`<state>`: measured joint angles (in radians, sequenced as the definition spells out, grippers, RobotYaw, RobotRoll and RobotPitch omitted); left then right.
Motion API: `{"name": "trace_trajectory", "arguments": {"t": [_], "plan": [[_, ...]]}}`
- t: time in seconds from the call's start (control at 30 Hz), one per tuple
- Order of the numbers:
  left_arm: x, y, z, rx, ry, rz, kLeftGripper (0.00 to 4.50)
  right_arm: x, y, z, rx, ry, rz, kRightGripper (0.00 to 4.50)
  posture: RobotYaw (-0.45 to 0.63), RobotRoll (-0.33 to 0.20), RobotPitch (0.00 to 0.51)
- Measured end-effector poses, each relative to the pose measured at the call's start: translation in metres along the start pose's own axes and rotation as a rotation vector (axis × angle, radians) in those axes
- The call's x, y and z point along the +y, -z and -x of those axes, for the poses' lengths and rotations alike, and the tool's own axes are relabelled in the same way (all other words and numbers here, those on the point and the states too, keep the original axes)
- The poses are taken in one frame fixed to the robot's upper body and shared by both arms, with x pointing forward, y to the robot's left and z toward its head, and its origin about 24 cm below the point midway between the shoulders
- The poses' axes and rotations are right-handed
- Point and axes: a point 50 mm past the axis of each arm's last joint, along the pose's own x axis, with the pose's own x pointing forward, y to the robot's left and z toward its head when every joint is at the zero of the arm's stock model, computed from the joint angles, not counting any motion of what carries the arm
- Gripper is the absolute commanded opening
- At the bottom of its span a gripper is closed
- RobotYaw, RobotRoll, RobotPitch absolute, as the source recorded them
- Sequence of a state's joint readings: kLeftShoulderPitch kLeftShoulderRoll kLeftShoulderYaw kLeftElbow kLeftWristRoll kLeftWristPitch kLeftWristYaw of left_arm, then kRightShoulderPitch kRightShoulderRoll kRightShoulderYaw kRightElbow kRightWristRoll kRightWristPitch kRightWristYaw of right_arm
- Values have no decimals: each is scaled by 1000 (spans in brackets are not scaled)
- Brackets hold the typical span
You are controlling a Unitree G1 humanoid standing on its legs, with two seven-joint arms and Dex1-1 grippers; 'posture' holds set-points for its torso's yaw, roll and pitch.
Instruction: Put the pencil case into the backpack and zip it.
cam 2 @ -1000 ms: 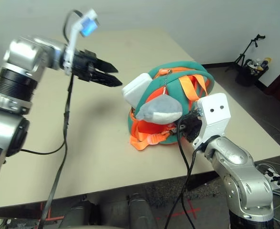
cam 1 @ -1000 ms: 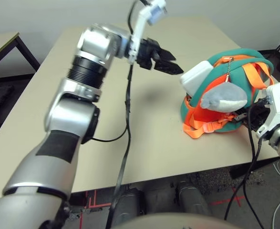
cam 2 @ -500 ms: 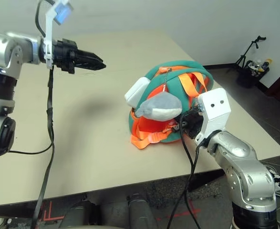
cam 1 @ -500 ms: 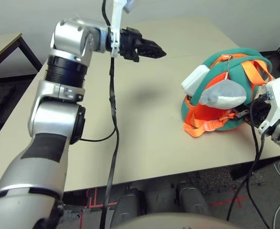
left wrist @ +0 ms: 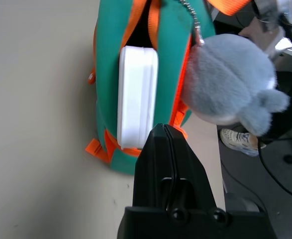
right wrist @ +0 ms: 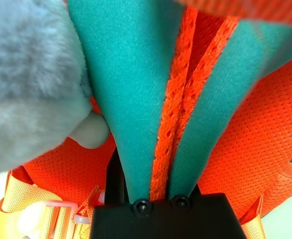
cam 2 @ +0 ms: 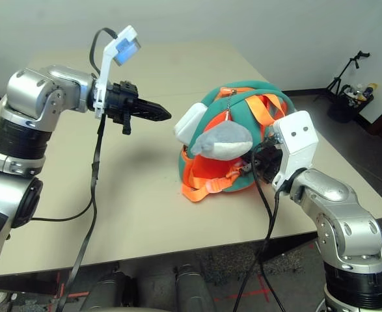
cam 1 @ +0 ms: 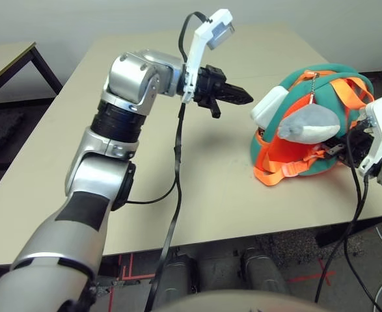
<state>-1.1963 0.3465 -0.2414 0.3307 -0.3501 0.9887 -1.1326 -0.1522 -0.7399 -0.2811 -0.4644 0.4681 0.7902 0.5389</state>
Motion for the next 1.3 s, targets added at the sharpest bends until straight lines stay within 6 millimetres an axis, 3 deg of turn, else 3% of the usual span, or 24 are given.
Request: {"name": "trace_trajectory", "arguments": {"t": [0.23,0.43,1.1,1.3], "plan": [[11,7,-9,5,-28,4,0,2,-2,1,4,0,2,98,-162,0,91],[7,6,-17,10,11,-16,0,4,-3,3,2,11,9,98,-166,0,98],[-14,-20,-11,-4,39,-151,0,2,-5,3,1,7,13,98,-125,0,96],[-16,-8,-21,-2,60,-118,0,2,-7,2,-2,5,13,98,-131,0,95]]}}
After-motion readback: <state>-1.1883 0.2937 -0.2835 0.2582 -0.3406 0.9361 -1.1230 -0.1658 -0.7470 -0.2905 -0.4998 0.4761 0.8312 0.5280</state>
